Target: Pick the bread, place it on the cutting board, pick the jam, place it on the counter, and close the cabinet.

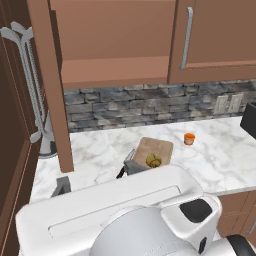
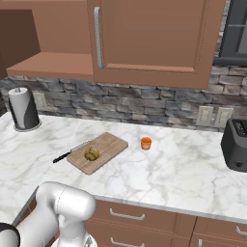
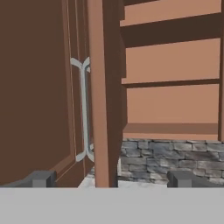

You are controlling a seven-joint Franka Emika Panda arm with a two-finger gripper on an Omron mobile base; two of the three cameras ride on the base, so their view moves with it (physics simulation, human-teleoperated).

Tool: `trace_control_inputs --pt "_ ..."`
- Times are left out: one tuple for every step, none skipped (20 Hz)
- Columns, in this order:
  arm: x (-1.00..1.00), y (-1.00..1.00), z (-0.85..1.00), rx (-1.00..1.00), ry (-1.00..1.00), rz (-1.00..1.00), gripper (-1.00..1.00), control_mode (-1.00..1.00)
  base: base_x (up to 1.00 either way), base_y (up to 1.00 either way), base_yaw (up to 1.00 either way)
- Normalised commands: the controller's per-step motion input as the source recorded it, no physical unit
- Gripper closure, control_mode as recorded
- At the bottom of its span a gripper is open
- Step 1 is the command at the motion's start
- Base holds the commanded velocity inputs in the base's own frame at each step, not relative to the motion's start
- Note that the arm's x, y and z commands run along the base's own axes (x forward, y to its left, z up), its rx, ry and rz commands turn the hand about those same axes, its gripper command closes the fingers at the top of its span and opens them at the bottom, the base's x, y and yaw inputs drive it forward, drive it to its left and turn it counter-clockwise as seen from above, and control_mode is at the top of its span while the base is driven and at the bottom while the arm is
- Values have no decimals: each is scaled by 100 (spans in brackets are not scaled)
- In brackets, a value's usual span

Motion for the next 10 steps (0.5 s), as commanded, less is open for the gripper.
trace_control_inputs --pt "10 6 -6 0 0 0 -100 -100 0 0 0" --pt "11 6 -6 0 0 0 -100 -100 0 0 0" --pt "11 4 -6 0 0 0 -100 -100 0 0 0" --pt "11 4 -9 0 0 0 -100 -100 0 0 0" --pt "13 4 -7 0 0 0 -100 -100 0 0 0" --pt "12 6 -6 0 0 0 -100 -100 0 0 0" --pt "13 5 -9 0 0 0 -100 -100 0 0 0" --pt "15 6 -9 0 0 0 -100 -100 0 0 0" --pt "16 5 -6 0 0 0 -100 -100 0 0 0" --pt "17 5 -7 0 0 0 -100 -100 0 0 0"
